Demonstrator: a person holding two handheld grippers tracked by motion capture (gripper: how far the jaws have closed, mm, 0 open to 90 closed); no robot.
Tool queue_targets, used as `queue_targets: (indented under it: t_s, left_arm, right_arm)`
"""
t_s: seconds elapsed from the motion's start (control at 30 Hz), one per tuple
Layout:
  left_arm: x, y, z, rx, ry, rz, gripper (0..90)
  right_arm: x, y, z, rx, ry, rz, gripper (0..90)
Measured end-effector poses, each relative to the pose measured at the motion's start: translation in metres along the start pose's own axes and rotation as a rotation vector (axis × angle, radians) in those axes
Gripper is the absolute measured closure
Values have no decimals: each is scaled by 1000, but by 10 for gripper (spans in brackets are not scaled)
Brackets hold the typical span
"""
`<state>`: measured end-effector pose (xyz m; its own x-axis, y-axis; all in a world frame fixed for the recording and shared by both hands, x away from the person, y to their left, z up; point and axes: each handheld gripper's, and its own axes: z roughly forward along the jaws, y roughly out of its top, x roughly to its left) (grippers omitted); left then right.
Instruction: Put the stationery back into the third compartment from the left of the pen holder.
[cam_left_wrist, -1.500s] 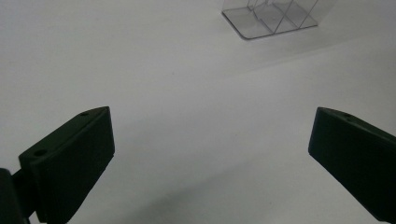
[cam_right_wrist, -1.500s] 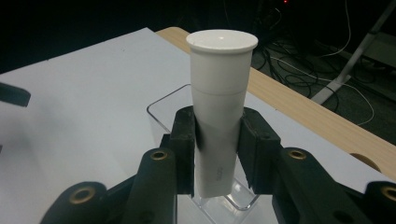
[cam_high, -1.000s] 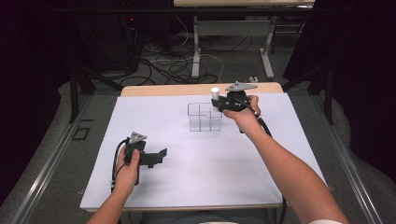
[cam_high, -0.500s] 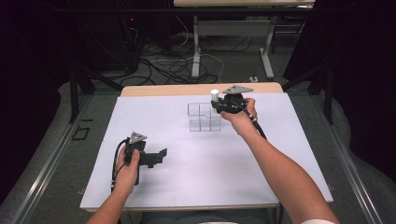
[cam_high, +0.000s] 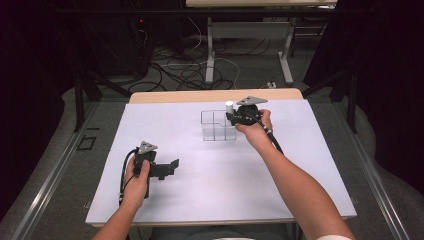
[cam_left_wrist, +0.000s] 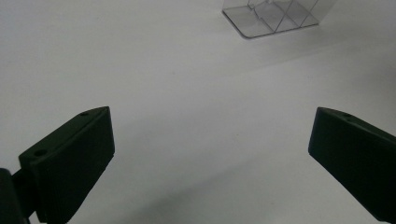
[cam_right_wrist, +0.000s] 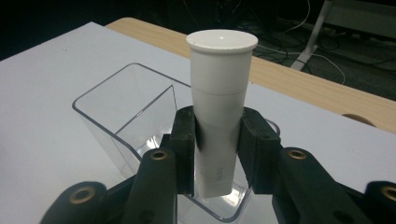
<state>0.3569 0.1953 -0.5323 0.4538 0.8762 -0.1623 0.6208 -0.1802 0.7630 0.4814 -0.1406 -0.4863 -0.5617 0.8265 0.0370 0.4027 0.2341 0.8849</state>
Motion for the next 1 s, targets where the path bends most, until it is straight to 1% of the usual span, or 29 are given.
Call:
queue_targets:
  t_s: [0.07,0.1,0.17,0.27,0.33,0.37,0.4,0.43,0.5,0.53,0.6,0.7,0.73,0.77,0.83,1.0]
  left_arm:
    - [0,0,0,-3,1,0,3]
    - [0,0,0,-2,2,2,3]
    - [0,0,0,-2,3,2,3]
    - [0,0,0,-3,0,-3,3]
    - [-1,0,0,-3,0,-4,3]
    - [-1,0,1,-3,-1,-4,3]
    - [0,0,0,4,-1,5,3]
    - [0,1,0,14,-4,6,3]
    - [0,1,1,5,-4,6,3]
    - [1,1,1,8,-2,8,3]
    - [0,1,2,9,-4,3,3]
    - [0,1,3,6,-3,-3,3]
    - [0,1,3,9,-4,2,3]
    - [0,1,3,8,-4,1,3]
    - [0,1,3,11,-2,3,3]
    - [0,0,2,8,-4,2,3]
  right_arm:
    - [1,-1,2,16,1,1,686]
    - [1,-2,2,18,6,1,686]
    - [1,-3,3,22,-1,-7,686]
    - [2,-3,5,29,-1,0,686]
    - [2,-4,6,37,-1,-4,686]
    - [2,-5,6,41,1,-2,686]
    - [2,-5,6,48,0,0,685]
    - [2,-5,7,54,2,6,686]
    - [2,-6,8,58,2,11,685]
    - [1,-7,9,58,-7,7,685]
    - [1,-7,9,69,-3,11,685]
    - [0,-8,9,77,-9,23,685]
    - [0,-8,9,80,-9,31,685]
    - [-1,-8,9,82,-8,25,684]
    - [-1,-8,9,84,-6,33,684]
    - [-1,-7,8,89,-2,34,679]
